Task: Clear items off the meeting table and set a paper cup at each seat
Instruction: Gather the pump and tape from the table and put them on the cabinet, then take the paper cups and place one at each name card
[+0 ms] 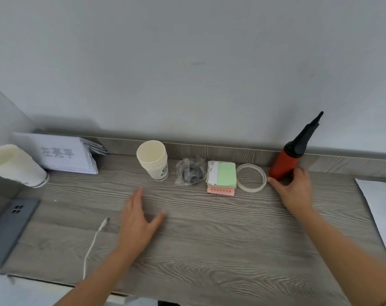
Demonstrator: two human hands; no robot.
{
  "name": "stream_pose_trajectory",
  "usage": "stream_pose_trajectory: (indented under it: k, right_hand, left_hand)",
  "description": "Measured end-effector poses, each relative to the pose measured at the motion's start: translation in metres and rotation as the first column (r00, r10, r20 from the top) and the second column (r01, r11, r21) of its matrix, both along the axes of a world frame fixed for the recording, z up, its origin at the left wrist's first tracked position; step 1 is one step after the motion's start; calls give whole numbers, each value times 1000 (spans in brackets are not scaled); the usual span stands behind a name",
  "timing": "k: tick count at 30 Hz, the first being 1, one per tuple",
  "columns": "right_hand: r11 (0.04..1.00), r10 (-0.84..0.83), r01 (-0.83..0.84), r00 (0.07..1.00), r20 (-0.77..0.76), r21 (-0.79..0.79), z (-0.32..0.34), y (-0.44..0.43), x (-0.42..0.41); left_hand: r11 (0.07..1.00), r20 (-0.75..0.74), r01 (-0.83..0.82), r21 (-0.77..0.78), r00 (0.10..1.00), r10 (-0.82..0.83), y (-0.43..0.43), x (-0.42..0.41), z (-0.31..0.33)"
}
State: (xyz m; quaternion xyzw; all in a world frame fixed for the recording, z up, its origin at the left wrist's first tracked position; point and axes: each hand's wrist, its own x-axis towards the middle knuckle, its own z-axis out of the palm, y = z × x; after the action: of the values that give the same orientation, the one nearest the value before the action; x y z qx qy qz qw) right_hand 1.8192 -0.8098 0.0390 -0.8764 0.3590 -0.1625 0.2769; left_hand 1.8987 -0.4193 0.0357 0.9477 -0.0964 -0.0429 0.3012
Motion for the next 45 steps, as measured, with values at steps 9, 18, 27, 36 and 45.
stream_pose_trajectory:
  k: [9, 18, 27, 36, 45]
  right_hand:
    - [985, -157, 161, 985, -73, 55, 9, 41, -39]
    - [969, -227, 221, 973, 41, 108, 50, 134, -66]
    - [907, -125, -20, 941, 315, 420, 120, 261, -74]
    - [824, -371, 221, 907, 201, 522, 110, 296, -182]
    - [683, -610, 380, 766, 201, 624, 120, 329, -318]
  left_hand:
    - [844, -145, -75, -532, 989, -4, -39, 99, 10]
    - [818, -44, 235, -525, 952, -302, -22, 83, 45]
    - [544, 269, 819, -180, 573, -774, 20, 9, 84]
    - [185, 247, 983, -20, 184, -951, 11, -83, 92]
    - [-43, 63, 996, -81, -38, -997, -9, -194, 96]
